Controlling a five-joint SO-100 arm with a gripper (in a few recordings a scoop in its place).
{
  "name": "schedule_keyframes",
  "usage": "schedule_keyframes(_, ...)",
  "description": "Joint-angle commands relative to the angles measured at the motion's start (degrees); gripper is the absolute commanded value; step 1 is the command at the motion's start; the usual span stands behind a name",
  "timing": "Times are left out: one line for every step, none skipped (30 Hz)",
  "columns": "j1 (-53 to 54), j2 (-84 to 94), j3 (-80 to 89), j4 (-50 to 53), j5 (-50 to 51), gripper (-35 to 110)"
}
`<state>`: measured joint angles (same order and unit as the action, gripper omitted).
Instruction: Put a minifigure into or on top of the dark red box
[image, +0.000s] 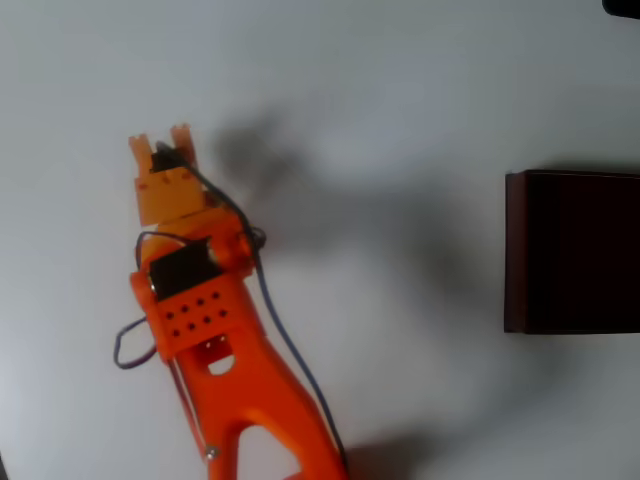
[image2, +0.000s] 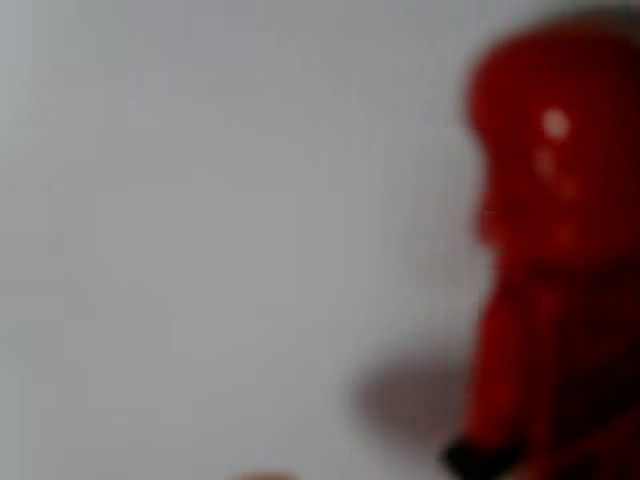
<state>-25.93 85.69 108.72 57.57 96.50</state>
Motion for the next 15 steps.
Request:
schedule_keyframes(0.1,0.7,0.1,-0.1,0.5,21)
schedule_keyframes(0.2,0.7,0.3,-0.3,0.4,21)
schedule_keyframes(0.4,0.7,0.5,-0.6,0.3,21)
schedule_keyframes(0.4,0.7,0.8,-1.1,-0.1,21)
schedule_keyframes(0.5,0.8,0.9,-1.2,-0.2,21)
schedule_keyframes(0.6,0.8,0.9,-1.3,-0.2,21)
schedule_keyframes(0.6,0.9,1.1,-1.5,-0.3,20)
schedule_keyframes(0.6,1.0,1.3,-1.9,-0.3,20)
schedule_keyframes(0.6,1.1,1.7,-2.5,-0.3,20)
schedule_keyframes(0.6,1.3,1.9,-3.3,-0.2,20)
schedule_keyframes(0.5,1.4,2.1,-3.7,0.1,20)
schedule_keyframes(0.4,1.4,2.0,-4.0,0.4,20)
schedule_keyframes(0.4,1.4,1.9,-4.4,0.4,21)
schedule_keyframes(0.3,1.4,1.7,-4.7,0.4,21)
schedule_keyframes(0.3,1.2,1.4,-5.1,0.4,21)
